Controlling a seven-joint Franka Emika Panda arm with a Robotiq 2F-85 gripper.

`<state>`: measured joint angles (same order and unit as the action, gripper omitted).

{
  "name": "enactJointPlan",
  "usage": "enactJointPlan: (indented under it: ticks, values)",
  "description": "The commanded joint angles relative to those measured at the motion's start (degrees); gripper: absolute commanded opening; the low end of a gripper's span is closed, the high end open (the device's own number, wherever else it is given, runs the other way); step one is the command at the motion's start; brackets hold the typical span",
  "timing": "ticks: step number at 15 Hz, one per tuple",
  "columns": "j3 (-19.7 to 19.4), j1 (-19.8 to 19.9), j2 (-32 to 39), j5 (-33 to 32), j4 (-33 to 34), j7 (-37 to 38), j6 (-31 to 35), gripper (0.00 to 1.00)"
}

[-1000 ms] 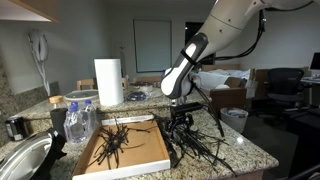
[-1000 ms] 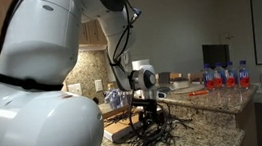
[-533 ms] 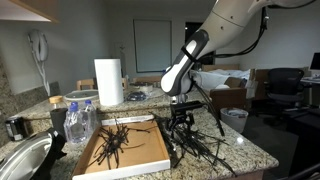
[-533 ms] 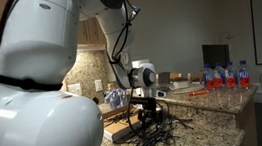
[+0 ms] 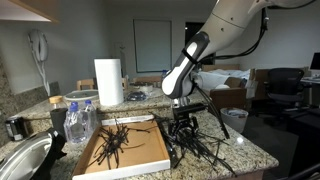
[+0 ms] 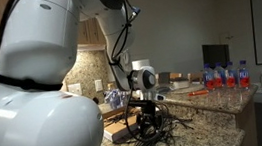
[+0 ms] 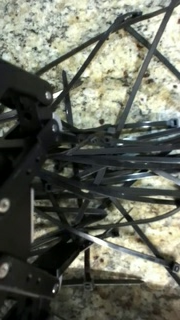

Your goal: Put the zip ties on the box

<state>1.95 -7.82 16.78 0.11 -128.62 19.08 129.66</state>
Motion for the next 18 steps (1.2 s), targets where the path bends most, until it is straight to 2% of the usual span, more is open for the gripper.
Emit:
enactJointPlan:
  ticks: [1, 2, 3, 4, 6, 16, 18]
  values:
    - [0.23, -0.4, 0.17, -0.1, -0.94, 1.13, -0.33, 1.0]
    - [0.18, -0.51, 0.18, -0.37, -0.99, 1.35, -0.06, 1.0]
    - [0.25, -0.47, 0.04, -0.31, -1.12, 1.07, 0.22, 0.94]
    - [0.21, -0.54, -0.05, -0.48, -1.2, 1.22, 0.46, 0.73]
    - [0.14, -0.66, -0.16, -0.74, -1.2, 1.45, 0.5, 0.7]
    - [-0.24, -1.21, -0.83, -2.14, -1.09, 3.03, 0.06, 0.04]
    - [-0.23, -1.3, -0.93, -2.34, -1.05, 3.16, -0.08, 0.01]
